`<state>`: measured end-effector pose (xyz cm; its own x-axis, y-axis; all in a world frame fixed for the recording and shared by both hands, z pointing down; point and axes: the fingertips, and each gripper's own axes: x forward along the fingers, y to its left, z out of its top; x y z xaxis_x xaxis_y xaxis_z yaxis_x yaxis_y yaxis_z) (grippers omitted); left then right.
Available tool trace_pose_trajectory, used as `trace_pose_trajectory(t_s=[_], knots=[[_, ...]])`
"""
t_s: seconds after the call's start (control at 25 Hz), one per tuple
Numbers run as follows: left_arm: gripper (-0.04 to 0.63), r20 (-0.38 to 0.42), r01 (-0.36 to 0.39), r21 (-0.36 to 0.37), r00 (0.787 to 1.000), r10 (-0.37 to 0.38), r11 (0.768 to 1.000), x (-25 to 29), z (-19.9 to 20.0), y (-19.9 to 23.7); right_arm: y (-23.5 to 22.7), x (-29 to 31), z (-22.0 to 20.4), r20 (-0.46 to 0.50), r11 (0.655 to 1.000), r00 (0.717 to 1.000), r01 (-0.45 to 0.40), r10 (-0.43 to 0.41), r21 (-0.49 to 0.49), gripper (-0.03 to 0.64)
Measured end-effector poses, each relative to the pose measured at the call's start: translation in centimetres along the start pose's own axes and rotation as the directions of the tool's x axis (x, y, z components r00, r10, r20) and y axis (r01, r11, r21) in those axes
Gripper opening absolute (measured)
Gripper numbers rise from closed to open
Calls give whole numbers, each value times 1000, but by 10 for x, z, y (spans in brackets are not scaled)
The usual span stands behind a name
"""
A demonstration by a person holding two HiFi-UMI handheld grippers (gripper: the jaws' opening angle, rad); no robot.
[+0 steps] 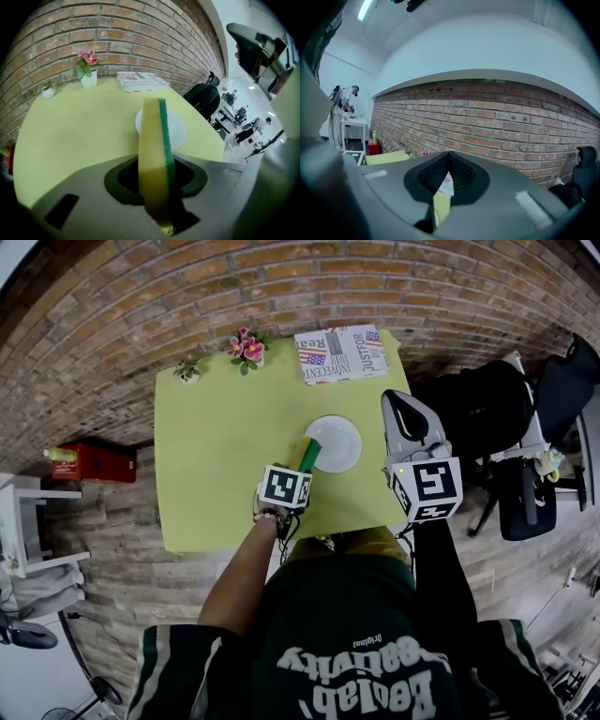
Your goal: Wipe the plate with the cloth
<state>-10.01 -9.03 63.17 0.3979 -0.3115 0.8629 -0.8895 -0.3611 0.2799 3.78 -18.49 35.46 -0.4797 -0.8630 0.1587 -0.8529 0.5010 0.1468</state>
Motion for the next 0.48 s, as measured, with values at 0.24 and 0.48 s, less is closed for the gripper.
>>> trace_pose_trajectory(t_s=[0.24,0.48], knots=[[140,-4,61,73,998,-60,995,10,11,-39,-5,-9,-2,-3,1000,1000,20,-20,-1,14],[138,-57,122,182,992,-113,976,24,8,-77,-11,-18,-2,-6,999,999,43,-43,-10,14]])
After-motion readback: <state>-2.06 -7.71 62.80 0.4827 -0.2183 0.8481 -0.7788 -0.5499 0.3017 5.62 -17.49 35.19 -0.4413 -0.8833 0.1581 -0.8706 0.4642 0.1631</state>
